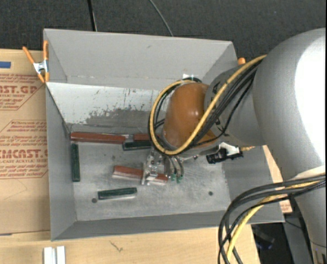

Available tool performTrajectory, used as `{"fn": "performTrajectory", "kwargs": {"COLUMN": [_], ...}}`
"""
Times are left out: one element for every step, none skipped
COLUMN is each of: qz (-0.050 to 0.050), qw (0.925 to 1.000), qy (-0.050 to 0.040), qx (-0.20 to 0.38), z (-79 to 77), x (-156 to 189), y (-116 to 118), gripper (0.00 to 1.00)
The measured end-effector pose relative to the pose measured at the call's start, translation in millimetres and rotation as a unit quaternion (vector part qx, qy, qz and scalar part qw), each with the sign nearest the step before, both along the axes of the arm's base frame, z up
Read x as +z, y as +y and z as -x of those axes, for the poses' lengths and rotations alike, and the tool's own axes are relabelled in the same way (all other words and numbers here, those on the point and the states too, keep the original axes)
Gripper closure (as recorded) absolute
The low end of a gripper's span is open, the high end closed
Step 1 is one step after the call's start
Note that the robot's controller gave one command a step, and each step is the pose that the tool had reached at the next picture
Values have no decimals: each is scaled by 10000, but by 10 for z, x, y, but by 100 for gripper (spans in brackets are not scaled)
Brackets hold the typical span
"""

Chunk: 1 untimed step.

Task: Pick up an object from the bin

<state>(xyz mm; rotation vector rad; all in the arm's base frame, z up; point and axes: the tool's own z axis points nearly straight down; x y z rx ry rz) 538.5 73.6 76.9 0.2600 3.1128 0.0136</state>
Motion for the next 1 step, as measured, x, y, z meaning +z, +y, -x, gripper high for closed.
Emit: {"fn": "performTrajectory", "kwargs": {"qz": [2], "qw": [10000], "qy": [13], "qx": [2], "z": [0], "x": [17], "y": [4], "gripper": [100]}}
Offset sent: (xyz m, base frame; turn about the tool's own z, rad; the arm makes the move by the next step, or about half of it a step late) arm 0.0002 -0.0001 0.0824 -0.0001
